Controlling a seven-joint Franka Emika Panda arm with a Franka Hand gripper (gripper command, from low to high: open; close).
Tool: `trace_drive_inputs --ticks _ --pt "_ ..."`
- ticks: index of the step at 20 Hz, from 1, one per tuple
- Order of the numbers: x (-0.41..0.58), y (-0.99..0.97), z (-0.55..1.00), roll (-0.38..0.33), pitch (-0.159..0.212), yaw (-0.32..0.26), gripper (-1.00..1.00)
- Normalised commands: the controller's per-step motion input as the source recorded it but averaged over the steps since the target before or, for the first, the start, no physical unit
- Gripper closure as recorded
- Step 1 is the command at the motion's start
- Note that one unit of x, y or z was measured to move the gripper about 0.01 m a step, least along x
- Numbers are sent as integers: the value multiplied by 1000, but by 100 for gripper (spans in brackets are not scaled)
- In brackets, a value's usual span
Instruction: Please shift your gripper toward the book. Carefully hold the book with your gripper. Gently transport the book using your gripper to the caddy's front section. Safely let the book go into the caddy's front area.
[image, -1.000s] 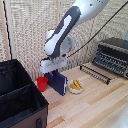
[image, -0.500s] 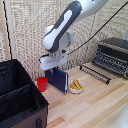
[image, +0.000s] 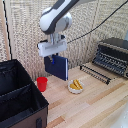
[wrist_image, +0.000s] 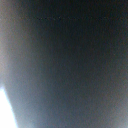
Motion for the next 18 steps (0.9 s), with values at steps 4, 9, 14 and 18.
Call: trace_drive_inputs --ticks 4,9,14,18 --pt "-53 106 954 -59 -1 -215 100" --pt "-120 98 871 -54 -12 -264 100" --pt "-139 150 750 -34 -8 -264 100" --pt "-134 208 639 -5 -8 -258 100"
